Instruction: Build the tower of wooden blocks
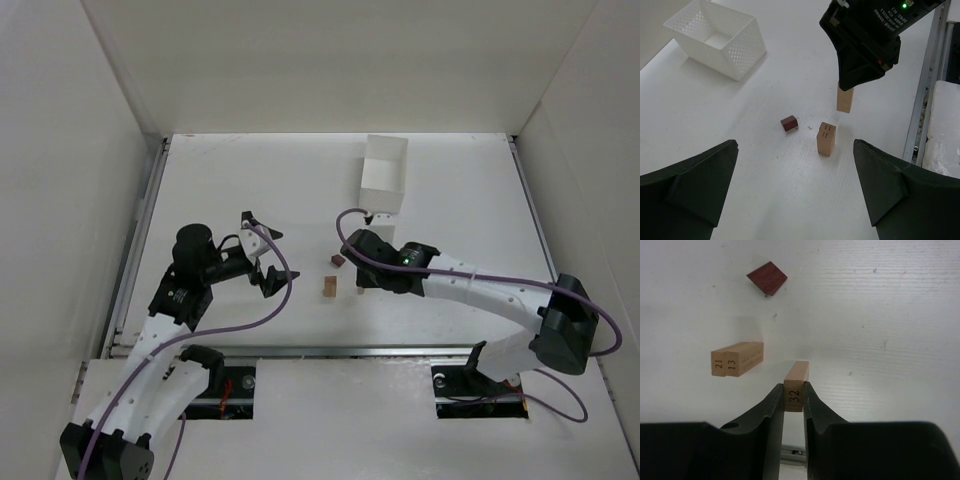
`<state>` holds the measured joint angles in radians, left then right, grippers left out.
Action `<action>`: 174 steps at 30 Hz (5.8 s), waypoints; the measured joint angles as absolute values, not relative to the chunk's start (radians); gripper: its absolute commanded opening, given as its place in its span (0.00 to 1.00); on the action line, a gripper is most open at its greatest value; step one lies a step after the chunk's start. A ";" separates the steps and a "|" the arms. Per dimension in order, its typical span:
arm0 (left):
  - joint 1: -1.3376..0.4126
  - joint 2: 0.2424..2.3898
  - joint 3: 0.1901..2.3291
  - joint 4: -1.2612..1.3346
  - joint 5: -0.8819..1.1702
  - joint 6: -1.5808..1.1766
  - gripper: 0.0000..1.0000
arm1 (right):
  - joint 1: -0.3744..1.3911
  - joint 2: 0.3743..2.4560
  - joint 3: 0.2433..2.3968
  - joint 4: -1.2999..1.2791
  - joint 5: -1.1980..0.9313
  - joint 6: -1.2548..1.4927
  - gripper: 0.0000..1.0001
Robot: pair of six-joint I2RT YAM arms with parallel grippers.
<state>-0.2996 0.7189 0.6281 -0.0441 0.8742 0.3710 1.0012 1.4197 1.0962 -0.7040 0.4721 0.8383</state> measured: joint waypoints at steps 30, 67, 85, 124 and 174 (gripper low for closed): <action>-0.300 0.708 0.610 -0.038 0.854 0.360 1.00 | 1.003 1.609 1.100 -0.511 0.472 0.895 0.00; -0.300 0.709 0.610 -0.038 0.855 0.361 1.00 | 1.081 1.631 1.172 -0.628 0.527 0.913 0.13; -0.300 0.709 0.610 -0.038 0.856 0.361 1.00 | 1.081 1.646 1.172 -0.625 0.527 0.920 0.30; -0.300 0.706 0.602 -0.042 0.860 0.361 1.00 | 1.120 1.591 1.204 -0.688 0.530 0.952 1.00; -0.300 0.690 0.582 -0.044 0.868 0.361 1.00 | 1.060 1.763 1.256 -0.637 0.458 0.904 0.69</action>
<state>-0.2996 0.6903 0.5823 -0.0441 0.8677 0.3614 1.0603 1.7626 1.2560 -0.6369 0.4580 0.9039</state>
